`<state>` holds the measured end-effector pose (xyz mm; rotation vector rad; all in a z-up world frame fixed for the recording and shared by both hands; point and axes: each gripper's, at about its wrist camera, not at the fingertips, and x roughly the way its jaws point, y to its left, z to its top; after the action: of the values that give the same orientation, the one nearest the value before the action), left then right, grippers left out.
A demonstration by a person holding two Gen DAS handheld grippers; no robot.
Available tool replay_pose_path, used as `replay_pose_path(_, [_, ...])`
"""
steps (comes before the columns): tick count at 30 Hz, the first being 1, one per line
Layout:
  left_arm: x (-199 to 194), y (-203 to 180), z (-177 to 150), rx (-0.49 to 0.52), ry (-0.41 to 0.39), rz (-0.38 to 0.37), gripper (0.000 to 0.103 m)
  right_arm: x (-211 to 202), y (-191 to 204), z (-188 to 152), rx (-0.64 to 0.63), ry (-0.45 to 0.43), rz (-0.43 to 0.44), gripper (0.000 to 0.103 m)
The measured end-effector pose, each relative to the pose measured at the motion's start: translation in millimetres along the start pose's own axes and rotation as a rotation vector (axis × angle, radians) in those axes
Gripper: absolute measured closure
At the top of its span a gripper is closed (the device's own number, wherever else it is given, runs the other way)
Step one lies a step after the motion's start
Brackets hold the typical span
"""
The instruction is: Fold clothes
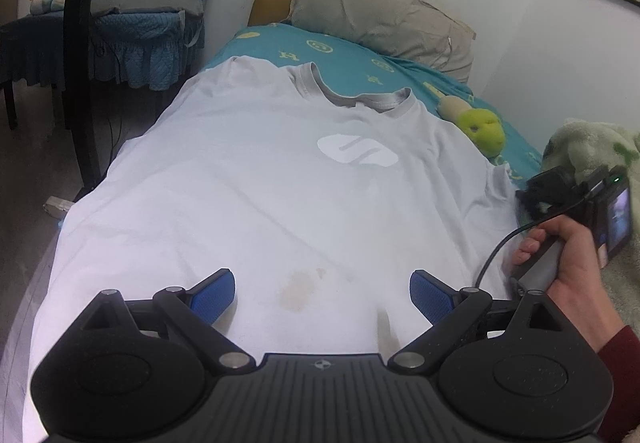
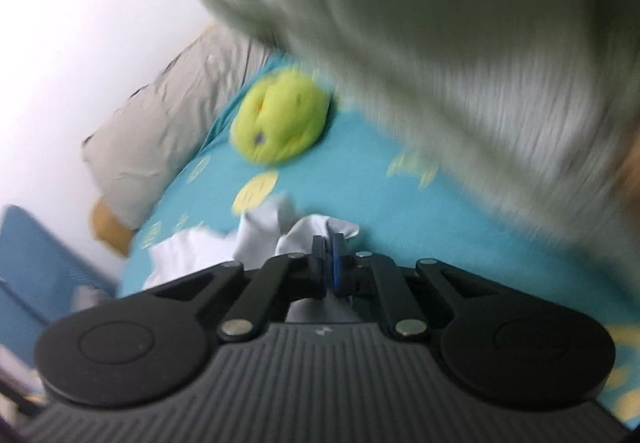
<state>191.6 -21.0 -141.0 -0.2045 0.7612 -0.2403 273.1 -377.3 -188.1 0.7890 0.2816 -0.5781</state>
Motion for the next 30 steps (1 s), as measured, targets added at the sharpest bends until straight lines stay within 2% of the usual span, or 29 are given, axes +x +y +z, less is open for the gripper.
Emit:
replay_pose_path(5, [-12.4, 0.1, 3.9, 0.016, -0.050, 0.011, 0.008, -47.4, 27.9, 13.9, -0.178, -0.242, -0.055, 0.098])
replay_pose_path(8, [-22.5, 2.1, 10.4, 0.037, -0.090, 0.024, 0.008, -71.0, 58.3, 6.4, -0.359, -0.334, 0.014, 0.098])
replay_pose_path(9, [-27.0, 2.5, 14.2, 0.059, -0.107, 0.033, 0.009, -76.7, 71.7, -2.3, -0.429, -0.328, 0.071, 0.098])
replay_pose_path(12, [-44.1, 5.6, 27.4, 0.135, -0.186, 0.110, 0.009, -90.0, 110.8, -39.7, -0.633, -0.243, 0.255, 0.098])
replay_pose_path(14, [-55.1, 10.6, 33.9, 0.172, -0.235, 0.157, 0.009, -92.3, 127.6, -72.7, -0.734, -0.121, 0.357, 0.098])
replay_pose_path(16, [-63.8, 16.9, 38.1, 0.181, -0.264, 0.190, 0.009, -91.7, 132.9, -102.4, -0.782, 0.009, 0.420, 0.097])
replay_pose_path(18, [-69.7, 24.0, 40.6, 0.155, -0.264, 0.186, 0.009, -86.0, 134.8, -125.2, -0.818, 0.141, 0.444, 0.097])
replay_pose_path(21, [-74.0, 33.1, 41.2, 0.100, -0.244, 0.149, 0.009, -88.9, 129.0, -138.5, -0.847, 0.220, 0.410, 0.095])
replay_pose_path(22, [-74.6, 34.5, 40.7, 0.094, -0.241, 0.144, 0.009, -90.4, 126.7, -136.5, -0.842, 0.241, 0.402, 0.089])
replay_pose_path(23, [-75.3, 35.9, 40.3, 0.088, -0.238, 0.140, 0.009, -91.7, 124.4, -133.6, -0.836, 0.262, 0.394, 0.077])
replay_pose_path(24, [-76.1, 36.8, 40.2, 0.085, -0.237, 0.134, 0.009, -96.9, 122.8, -130.0, -0.815, 0.260, 0.409, 0.041])
replay_pose_path(25, [-77.3, 37.1, 40.3, 0.086, -0.238, 0.127, 0.009, -102.9, 121.4, -126.3, -0.792, 0.254, 0.428, 0.010])
replay_pose_path(26, [-78.5, 37.3, 40.4, 0.087, -0.238, 0.119, 0.009, -108.9, 119.9, -122.5, -0.769, 0.248, 0.446, 0.006])
replay_pose_path(30, [-84.4, 30.1, 37.0, 0.116, -0.248, 0.092, 0.009, -145.8, 114.5, -92.2, -0.726, 0.216, 0.416, 0.008])
